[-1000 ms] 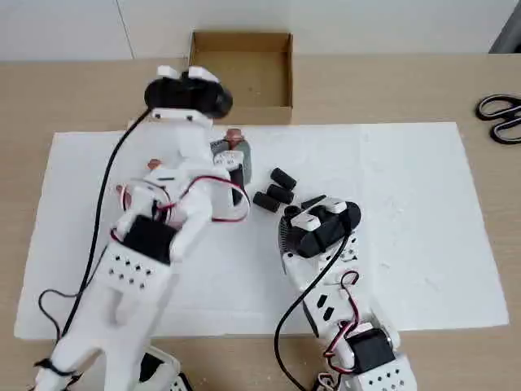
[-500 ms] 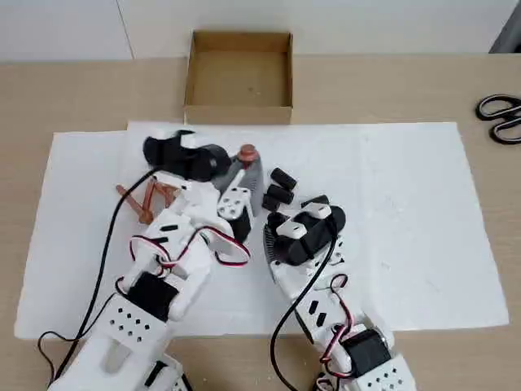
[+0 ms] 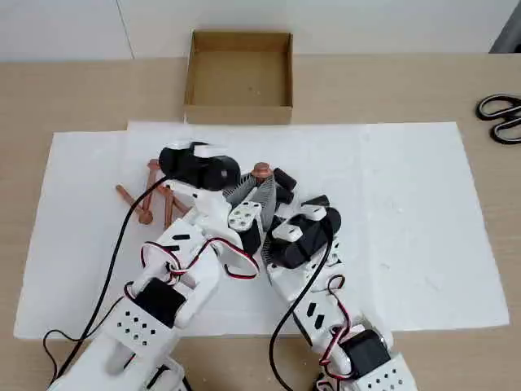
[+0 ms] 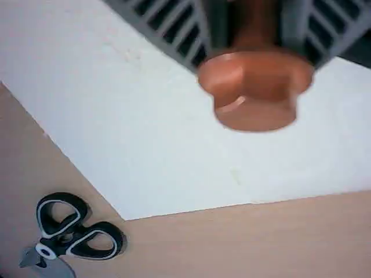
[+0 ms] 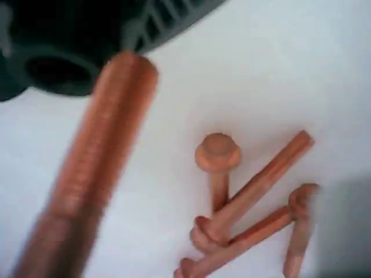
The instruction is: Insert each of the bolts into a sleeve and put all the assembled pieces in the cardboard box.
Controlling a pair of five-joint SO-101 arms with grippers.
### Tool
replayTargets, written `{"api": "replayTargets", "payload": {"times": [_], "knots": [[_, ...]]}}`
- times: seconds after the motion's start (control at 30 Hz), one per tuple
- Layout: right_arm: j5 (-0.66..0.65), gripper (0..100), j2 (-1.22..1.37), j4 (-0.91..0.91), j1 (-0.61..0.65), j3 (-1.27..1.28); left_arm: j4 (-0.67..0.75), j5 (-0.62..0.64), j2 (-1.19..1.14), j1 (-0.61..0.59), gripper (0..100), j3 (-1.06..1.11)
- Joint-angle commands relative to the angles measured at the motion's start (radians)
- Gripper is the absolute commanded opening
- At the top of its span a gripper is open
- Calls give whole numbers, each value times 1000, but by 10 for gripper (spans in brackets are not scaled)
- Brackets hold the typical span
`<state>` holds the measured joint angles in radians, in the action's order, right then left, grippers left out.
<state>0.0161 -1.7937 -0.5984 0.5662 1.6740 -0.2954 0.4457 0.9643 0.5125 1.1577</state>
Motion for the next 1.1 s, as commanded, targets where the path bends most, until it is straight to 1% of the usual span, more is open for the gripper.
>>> {"api": "replayTargets", "payload": {"times": [0.0, 0.1, 0.3, 0.53, 0.73, 1.07], "knots": [[14, 3, -19, 5, 12, 3, 32, 20, 34, 5, 6, -7], [14, 3, -19, 5, 12, 3, 41, 20, 37, 3, 6, -12], [14, 3, -19, 5, 12, 5, 104, 15, 37, 0, 6, -8], [14, 3, -19, 5, 13, 3, 155, 14, 31, -26, 6, 10], [14, 3, -19, 5, 13, 3, 255, 14, 31, -21, 6, 79], [14, 3, -19, 5, 15, 2, 259, 14, 31, -18, 6, 97]]}}
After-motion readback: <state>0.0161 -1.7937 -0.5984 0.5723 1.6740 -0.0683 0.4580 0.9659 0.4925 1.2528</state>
